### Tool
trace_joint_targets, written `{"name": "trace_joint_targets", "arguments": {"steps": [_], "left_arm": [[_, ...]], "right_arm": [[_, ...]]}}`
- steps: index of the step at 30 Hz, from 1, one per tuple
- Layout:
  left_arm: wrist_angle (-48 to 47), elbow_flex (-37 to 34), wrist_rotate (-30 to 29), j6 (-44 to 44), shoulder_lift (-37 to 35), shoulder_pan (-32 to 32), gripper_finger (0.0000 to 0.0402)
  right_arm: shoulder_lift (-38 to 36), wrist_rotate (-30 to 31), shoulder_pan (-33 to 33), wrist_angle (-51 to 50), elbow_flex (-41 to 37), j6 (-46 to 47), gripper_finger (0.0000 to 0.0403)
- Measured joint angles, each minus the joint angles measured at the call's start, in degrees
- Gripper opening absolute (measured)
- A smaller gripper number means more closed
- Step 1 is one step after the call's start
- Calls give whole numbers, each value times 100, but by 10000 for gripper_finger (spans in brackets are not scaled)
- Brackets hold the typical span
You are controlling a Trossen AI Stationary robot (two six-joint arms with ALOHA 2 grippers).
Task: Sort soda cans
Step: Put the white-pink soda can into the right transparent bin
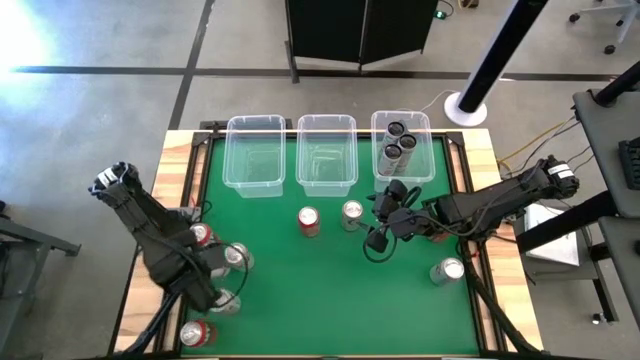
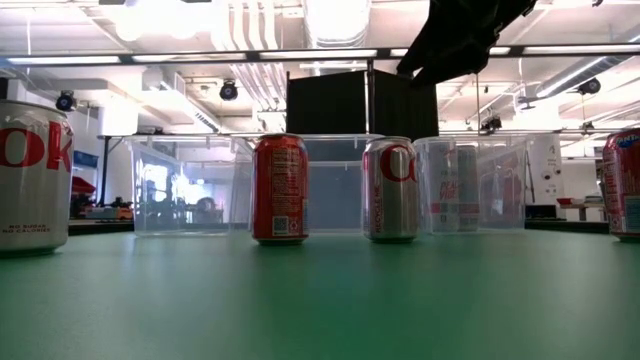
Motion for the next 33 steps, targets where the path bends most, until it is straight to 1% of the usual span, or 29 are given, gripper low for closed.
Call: {"name": "trace_joint_targets", "arguments": {"steps": [4, 7, 13, 17, 24, 29, 33], "left_arm": [[-6, 13, 8, 538, 0, 382, 238], [16, 26, 172, 982, 0, 632, 238], [90, 9, 335, 1440, 0, 1065, 238], [383, 57, 351, 1786, 0, 1341, 239], [1087, 90, 793, 2095, 42, 1862, 239], [1298, 200, 849, 2308, 401, 2183, 239], [1386, 572, 851, 2972, 888, 2379, 239]], "right_arm": [[0, 1, 0, 0, 0, 0, 360], [0, -22, 0, -2, 0, 1, 360], [0, -24, 0, -26, 0, 20, 360], [0, -37, 0, -26, 0, 13, 360], [0, -151, 0, -26, 0, 5, 360], [0, -149, 0, -26, 0, 0, 360], [0, -149, -7, -24, 0, -17, 360]]}}
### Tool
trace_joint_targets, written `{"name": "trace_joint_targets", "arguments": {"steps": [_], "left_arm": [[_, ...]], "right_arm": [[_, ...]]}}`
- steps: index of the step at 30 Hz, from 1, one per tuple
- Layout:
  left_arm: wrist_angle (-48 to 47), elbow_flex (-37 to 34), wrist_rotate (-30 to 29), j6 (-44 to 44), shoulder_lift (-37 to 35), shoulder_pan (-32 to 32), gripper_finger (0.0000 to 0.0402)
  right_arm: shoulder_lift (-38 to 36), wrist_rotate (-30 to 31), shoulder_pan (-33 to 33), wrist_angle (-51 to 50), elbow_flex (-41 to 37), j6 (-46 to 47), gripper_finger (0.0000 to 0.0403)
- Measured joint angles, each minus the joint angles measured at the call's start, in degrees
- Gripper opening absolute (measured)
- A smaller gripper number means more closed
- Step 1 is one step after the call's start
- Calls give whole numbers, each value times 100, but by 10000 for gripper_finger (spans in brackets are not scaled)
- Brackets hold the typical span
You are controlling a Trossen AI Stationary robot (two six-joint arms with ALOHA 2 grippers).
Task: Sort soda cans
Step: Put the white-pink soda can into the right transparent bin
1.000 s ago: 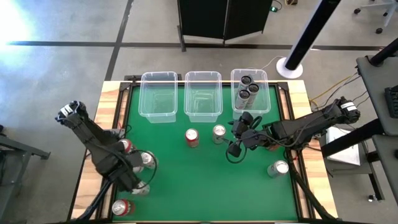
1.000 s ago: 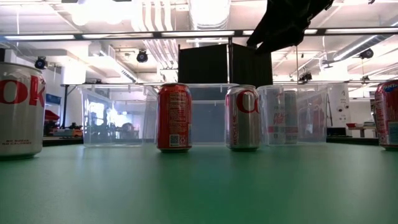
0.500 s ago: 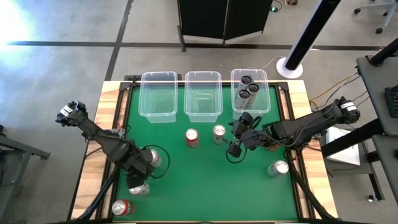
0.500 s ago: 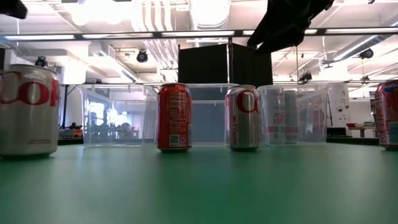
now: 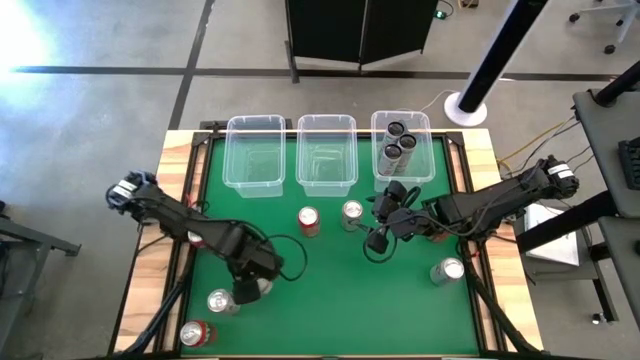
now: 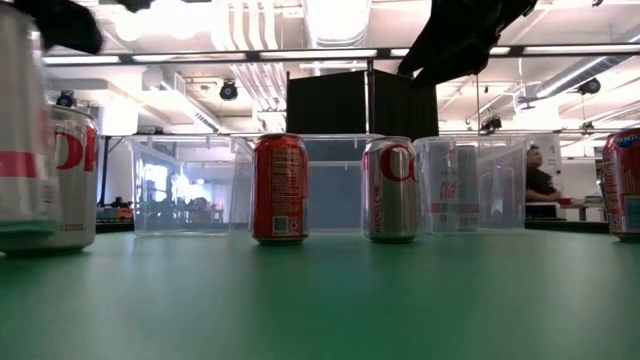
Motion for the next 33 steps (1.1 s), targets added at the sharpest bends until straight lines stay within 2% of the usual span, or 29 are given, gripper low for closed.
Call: {"name": "trace_joint_targets", "arguments": {"steps": [4, 11, 18, 26, 33], "left_arm": [[-47, 622, 2, 720, 596, 138, 239], [-364, 2137, -145, 2181, 1763, 373, 239], [-812, 3409, -297, 3447, 2659, 712, 239], [-1427, 4717, -446, 4281, 3410, 1079, 239], [-1421, 5125, -257, 4625, 3755, 1240, 239]], "right_arm": [[0, 0, 2, 0, 0, -3, 360], [0, -2, 4, 4, 0, 60, 360], [-188, -504, 9, -44, 0, 207, 360], [-470, -632, 9, -296, 2, 269, 361], [-450, -649, 9, -298, 4, 273, 360]]}}
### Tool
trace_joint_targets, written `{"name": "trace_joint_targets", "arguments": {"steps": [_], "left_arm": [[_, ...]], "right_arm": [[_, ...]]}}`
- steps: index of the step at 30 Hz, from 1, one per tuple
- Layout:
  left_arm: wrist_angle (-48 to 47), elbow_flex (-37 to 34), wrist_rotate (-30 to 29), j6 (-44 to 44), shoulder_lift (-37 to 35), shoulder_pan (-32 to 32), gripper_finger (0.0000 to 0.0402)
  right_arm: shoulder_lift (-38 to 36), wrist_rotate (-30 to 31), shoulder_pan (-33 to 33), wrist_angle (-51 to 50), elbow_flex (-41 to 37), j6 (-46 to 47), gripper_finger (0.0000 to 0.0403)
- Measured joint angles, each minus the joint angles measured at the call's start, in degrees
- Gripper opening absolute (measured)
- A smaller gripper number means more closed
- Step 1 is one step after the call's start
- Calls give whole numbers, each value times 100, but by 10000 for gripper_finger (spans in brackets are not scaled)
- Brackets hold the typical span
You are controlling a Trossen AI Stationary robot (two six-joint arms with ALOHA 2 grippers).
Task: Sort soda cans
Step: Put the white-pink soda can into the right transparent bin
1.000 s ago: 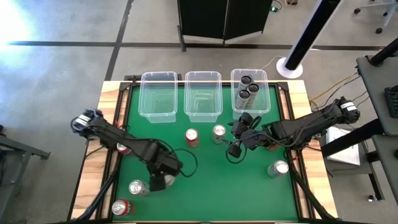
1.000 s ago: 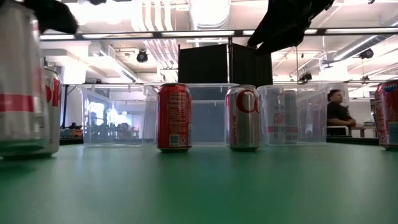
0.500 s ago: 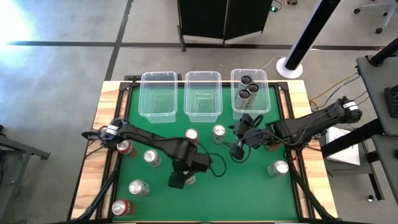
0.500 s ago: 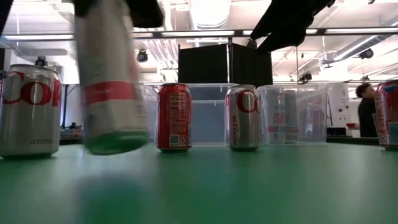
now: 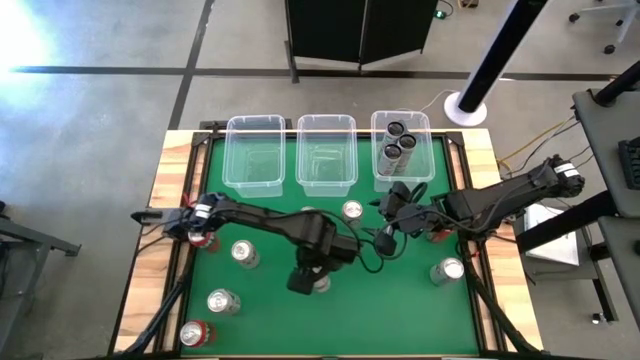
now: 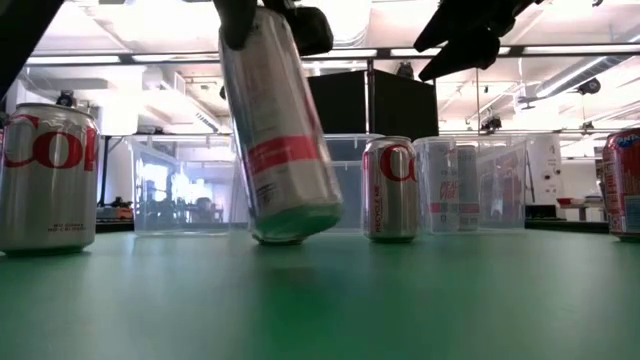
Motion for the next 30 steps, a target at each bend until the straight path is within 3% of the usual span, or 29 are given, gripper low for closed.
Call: {"name": "trace_joint_targets", "arguments": {"steps": [17, 30], "left_arm": [[30, -248, -175, -735, -165, -29, 239], [16, -1775, -239, -1026, -1047, -44, 239]], "right_arm": [[8, 11, 0, -8, 0, 0, 360], [8, 24, -2, -5, 0, 42, 360]]}}
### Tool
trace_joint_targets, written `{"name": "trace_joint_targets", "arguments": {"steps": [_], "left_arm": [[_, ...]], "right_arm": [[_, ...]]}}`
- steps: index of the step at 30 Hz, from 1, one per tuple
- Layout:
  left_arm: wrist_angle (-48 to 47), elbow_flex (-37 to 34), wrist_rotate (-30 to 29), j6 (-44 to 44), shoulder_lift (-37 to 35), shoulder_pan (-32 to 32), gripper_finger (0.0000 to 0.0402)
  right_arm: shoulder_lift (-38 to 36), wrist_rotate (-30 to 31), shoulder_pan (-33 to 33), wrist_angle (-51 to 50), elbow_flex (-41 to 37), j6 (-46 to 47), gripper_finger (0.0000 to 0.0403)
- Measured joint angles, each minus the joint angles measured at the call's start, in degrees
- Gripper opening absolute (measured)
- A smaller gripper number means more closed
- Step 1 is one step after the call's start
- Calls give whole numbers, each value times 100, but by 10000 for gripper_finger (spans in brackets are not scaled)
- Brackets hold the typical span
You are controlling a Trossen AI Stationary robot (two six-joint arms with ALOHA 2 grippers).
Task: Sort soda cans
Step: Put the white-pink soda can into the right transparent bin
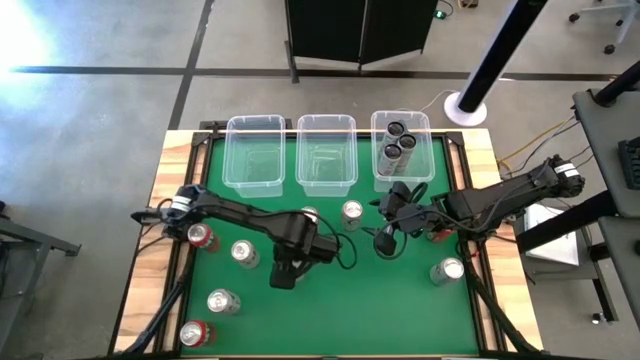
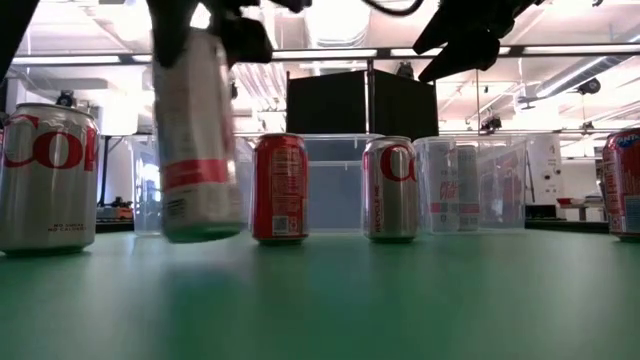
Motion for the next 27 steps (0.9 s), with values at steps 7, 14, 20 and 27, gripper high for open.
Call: {"name": "trace_joint_targets", "arguments": {"steps": [7, 14, 20, 27], "left_arm": [[18, -212, -195, -110, 42, -7, 239], [21, 43, -219, -164, 100, -13, 239], [18, 430, -266, -318, 92, -13, 239], [21, 194, -407, -377, 95, -21, 239]], "right_arm": [[0, 46, 0, 35, 0, -7, 360], [0, 46, -2, 33, 0, -18, 360], [0, 48, -4, 33, 0, -16, 360], [1, 47, -4, 35, 0, -16, 360]]}}
